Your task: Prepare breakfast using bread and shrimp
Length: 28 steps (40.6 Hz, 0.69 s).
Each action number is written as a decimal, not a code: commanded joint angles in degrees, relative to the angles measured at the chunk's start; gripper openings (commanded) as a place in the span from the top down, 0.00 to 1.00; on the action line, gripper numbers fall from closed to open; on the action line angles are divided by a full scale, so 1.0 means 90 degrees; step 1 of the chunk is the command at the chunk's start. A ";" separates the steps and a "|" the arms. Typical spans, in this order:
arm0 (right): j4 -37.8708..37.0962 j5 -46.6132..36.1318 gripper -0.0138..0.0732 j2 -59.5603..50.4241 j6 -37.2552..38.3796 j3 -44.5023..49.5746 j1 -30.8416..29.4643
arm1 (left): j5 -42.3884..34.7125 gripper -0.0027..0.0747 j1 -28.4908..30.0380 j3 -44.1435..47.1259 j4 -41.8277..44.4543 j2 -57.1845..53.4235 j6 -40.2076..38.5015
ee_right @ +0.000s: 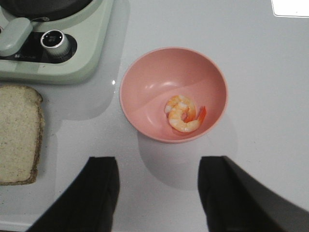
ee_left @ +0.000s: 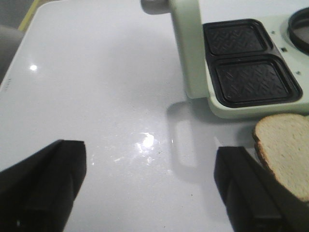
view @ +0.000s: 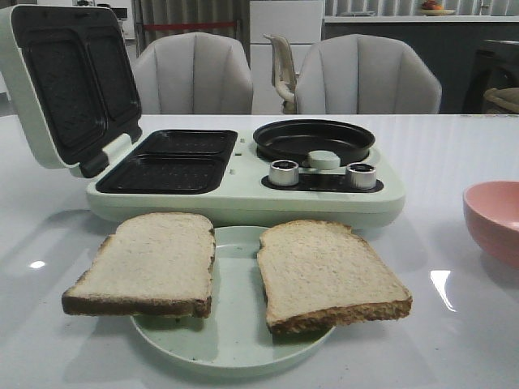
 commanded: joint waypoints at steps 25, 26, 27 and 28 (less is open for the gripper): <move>-0.0011 -0.0405 0.26 0.0009 -0.0061 -0.0160 -0.0011 | -0.0350 0.39 -0.5734 0.0725 0.5396 0.2978 -0.1594; -0.0011 -0.0405 0.26 0.0009 -0.0061 -0.0160 -0.0011 | -0.0350 0.39 -0.5897 0.0725 0.5730 0.3158 -0.1856; -0.0011 -0.0405 0.26 0.0009 -0.0061 -0.0160 -0.0011 | -0.0363 0.39 -0.6033 0.0725 0.6042 0.3297 -0.2032; -0.0011 -0.0405 0.26 0.0009 -0.0061 -0.0160 -0.0011 | -0.0403 0.39 -0.6118 0.0725 0.6272 0.3480 -0.2272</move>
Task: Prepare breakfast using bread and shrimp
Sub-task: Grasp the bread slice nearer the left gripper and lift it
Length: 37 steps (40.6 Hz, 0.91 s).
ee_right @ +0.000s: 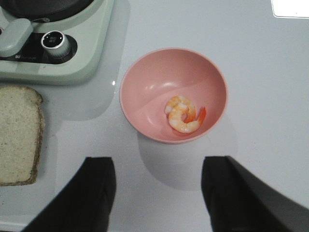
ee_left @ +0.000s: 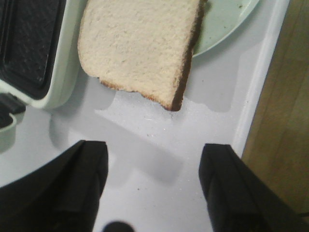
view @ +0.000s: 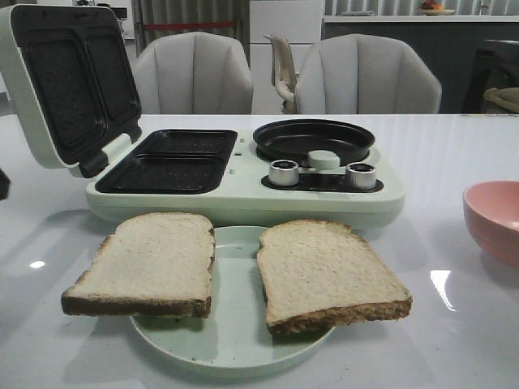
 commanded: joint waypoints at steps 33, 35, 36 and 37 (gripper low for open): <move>-0.0011 -0.0393 0.26 0.0009 -0.0061 -0.0160 -0.0011 | -0.0303 0.54 0.0023 -0.0871 0.3593 0.3194 -0.3089; -0.0011 -0.0393 0.26 0.0009 -0.0061 -0.0160 -0.0011 | -0.0303 0.62 0.0023 -0.0871 0.3593 0.3198 -0.3089; -0.0011 -0.0393 0.26 0.0009 -0.0061 -0.0160 -0.0011 | -0.0303 0.67 0.0023 -0.0871 0.3593 0.3198 -0.3089; -0.0011 -0.0393 0.26 0.0009 -0.0061 -0.0160 -0.0011 | -0.0303 0.70 0.0023 -0.0871 0.3581 0.3198 -0.3089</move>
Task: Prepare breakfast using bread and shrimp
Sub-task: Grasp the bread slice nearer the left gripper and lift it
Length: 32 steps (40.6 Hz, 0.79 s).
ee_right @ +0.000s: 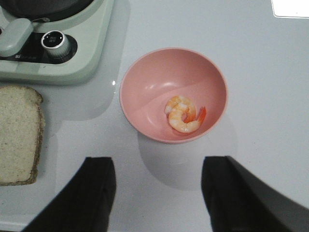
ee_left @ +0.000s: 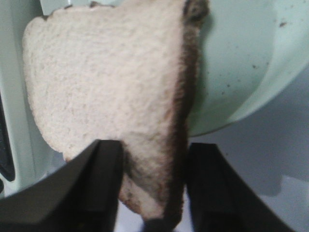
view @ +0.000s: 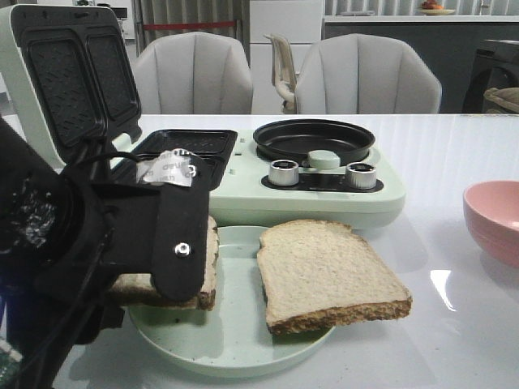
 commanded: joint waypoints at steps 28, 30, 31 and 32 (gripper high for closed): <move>-0.0011 -0.0393 0.26 0.0009 -0.0061 -0.0160 -0.0011 | 0.1140 0.84 -0.0061 -0.0514 0.1517 -0.1858 -0.0099; -0.0011 -0.0393 0.26 0.0009 -0.0061 -0.0160 -0.0011 | 0.0802 0.84 0.0300 -0.0719 0.1728 -0.1786 -0.0099; -0.0011 -0.0393 0.26 0.0009 -0.0061 -0.0160 -0.0011 | 0.0668 0.84 0.0444 -0.0810 0.1795 -0.1735 -0.0099; -0.0011 -0.0393 0.26 0.0009 -0.0061 -0.0160 -0.0011 | 0.0499 0.84 0.0581 -0.0934 0.1867 -0.1663 -0.0099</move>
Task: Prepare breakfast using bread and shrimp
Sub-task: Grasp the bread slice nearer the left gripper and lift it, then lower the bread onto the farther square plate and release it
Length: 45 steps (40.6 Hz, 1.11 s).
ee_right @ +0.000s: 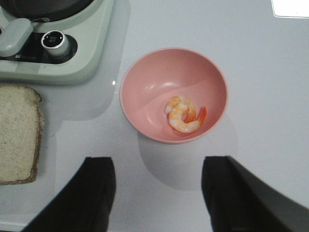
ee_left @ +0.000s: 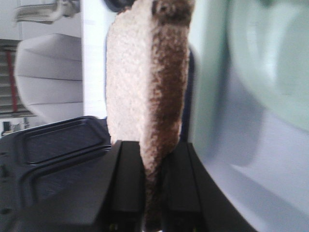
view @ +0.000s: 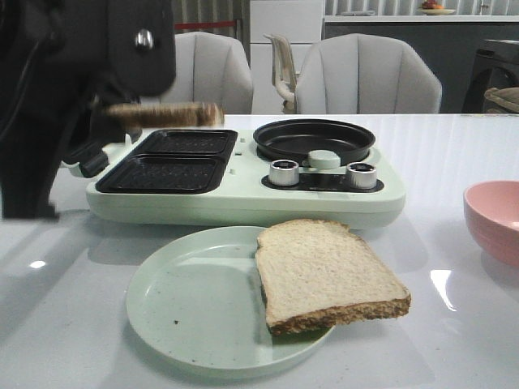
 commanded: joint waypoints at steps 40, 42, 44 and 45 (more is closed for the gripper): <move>-0.0011 -0.0388 0.26 0.0009 -0.0061 -0.0160 -0.0011 | -0.2723 0.84 0.3361 -0.4797 0.1072 0.4045 0.0628; -0.0011 -0.0388 0.26 0.0009 -0.0061 -0.0160 -0.0011 | -0.2736 0.83 0.3410 -0.4820 0.1072 0.4105 0.0628; -0.0011 -0.0388 0.26 0.0009 -0.0061 -0.0160 -0.0011 | -0.2750 0.83 0.3454 -0.4814 0.1072 0.4152 0.0628; -0.0011 -0.0388 0.26 0.0009 -0.0061 -0.0160 -0.0011 | -0.2750 0.81 0.3469 -0.4814 0.1072 0.4166 0.0628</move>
